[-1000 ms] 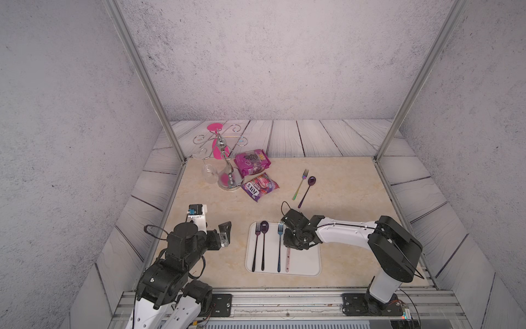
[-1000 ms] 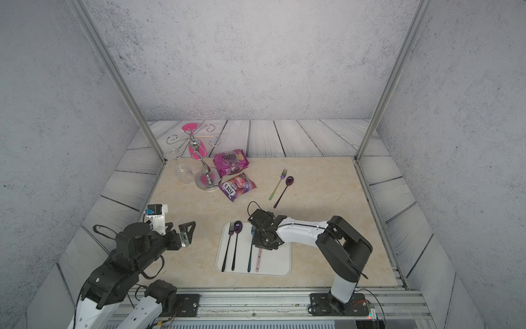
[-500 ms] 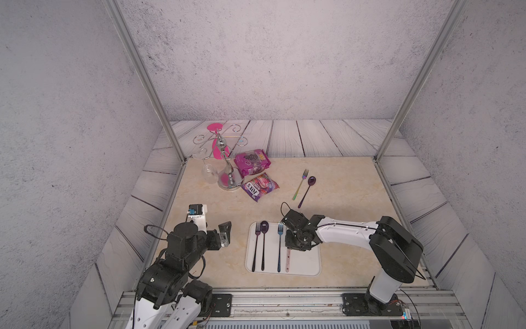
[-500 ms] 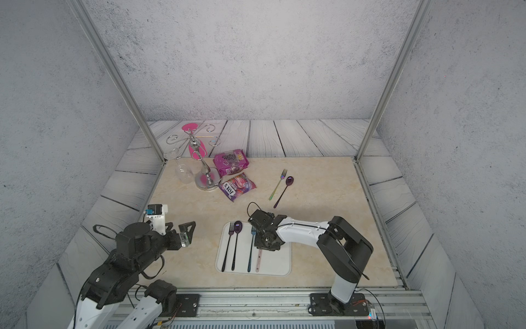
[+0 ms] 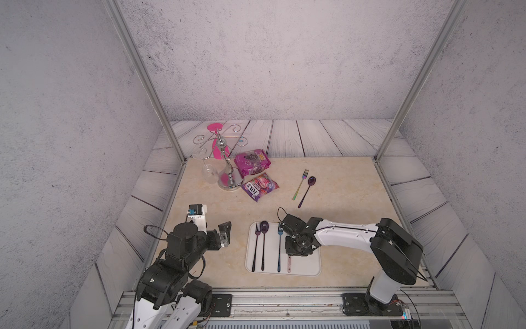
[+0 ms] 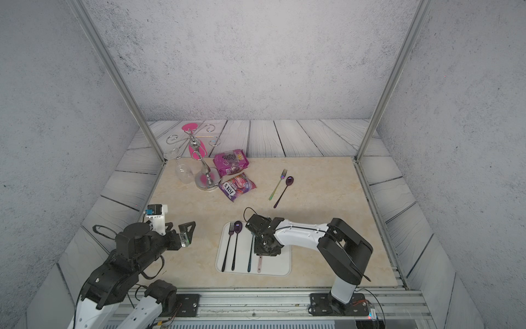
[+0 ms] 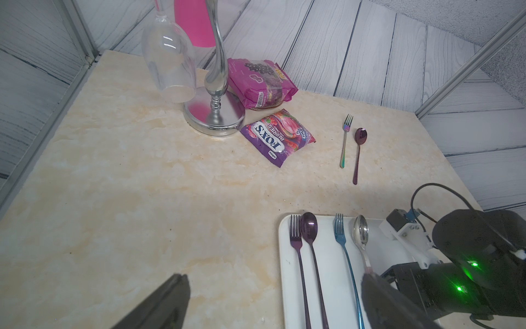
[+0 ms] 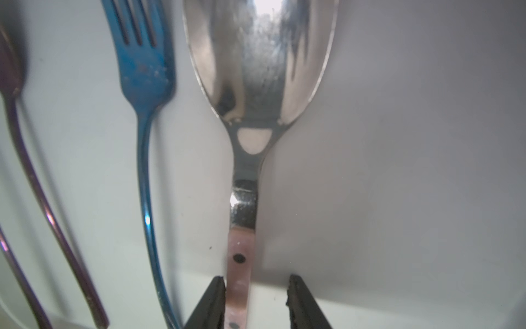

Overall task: Set the spoon and fork side by side
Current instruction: Place the spoon on the tray, then pick up the fork at the center of the board.

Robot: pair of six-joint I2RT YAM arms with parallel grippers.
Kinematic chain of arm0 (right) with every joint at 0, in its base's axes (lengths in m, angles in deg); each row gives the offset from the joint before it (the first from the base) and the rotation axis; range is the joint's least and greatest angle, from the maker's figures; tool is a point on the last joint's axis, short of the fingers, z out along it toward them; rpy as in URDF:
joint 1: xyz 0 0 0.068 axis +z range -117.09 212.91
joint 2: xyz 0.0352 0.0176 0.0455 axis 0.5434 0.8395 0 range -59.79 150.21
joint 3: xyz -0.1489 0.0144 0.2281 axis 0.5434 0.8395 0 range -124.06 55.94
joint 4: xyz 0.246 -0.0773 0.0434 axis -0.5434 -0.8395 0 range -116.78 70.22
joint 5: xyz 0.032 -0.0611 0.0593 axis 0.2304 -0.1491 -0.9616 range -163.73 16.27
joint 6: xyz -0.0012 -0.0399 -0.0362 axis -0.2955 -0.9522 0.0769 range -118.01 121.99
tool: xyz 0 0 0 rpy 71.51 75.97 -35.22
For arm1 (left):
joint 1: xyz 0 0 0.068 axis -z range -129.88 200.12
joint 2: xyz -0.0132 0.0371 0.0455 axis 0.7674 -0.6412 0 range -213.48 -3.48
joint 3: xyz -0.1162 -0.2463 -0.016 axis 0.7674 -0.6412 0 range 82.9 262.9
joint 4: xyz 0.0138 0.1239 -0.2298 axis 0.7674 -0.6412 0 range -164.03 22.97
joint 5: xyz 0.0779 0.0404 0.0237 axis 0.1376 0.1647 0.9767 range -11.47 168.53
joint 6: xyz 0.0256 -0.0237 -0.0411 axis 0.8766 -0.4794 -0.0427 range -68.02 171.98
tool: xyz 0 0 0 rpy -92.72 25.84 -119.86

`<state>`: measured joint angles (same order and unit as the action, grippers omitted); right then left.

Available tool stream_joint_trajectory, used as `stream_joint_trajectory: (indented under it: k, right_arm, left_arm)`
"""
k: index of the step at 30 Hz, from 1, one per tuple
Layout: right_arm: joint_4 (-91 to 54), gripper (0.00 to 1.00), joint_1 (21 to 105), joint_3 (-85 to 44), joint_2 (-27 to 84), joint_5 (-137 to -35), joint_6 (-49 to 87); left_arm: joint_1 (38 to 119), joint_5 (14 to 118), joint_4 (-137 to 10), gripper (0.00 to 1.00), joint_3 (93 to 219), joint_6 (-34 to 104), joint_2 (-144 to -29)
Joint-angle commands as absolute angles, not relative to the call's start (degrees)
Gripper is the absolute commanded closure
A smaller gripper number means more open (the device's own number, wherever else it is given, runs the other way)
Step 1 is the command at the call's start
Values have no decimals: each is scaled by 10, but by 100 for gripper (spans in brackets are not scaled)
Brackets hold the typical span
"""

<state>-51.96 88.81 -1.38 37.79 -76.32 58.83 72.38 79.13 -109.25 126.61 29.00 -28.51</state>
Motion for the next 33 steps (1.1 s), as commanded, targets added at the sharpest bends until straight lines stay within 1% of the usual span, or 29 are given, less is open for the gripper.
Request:
stream_joint_trajectory:
  k: [1, 7, 12, 15, 19, 22, 23, 26, 29, 33]
  right_arm:
    - [-545, 62, 892, -22, 386, -765, 583]
    - [-550, 62, 892, -39, 364, -754, 571]
    - [-629, 61, 880, -99, 337, -701, 528]
    - [-651, 60, 839, -126, 320, -678, 493]
    - [-649, 61, 738, -160, 325, -693, 437]
    - [-644, 60, 667, -220, 361, -702, 387]
    - [-644, 61, 655, -235, 372, -704, 377]
    - [-641, 61, 598, -312, 437, -719, 350]
    - [-638, 61, 566, -391, 510, -733, 343]
    - [-645, 62, 547, -510, 612, -734, 342]
  left_arm:
    - [722, 790, -1086, 0, 1260, 289, -279]
    - [722, 789, -1085, 0, 1260, 289, -281]
    - [722, 790, -1086, 0, 1260, 288, -286]
    - [722, 789, -1086, 0, 1261, 288, -289]
    - [722, 789, -1087, 0, 1260, 288, -294]
    - [722, 790, -1088, 0, 1261, 287, -295]
    - [722, 791, -1087, 0, 1261, 288, -296]
    - [722, 792, -1085, 0, 1259, 287, -299]
    - [722, 793, -1085, 0, 1261, 288, -305]
    - [722, 795, -1083, 0, 1261, 289, -309]
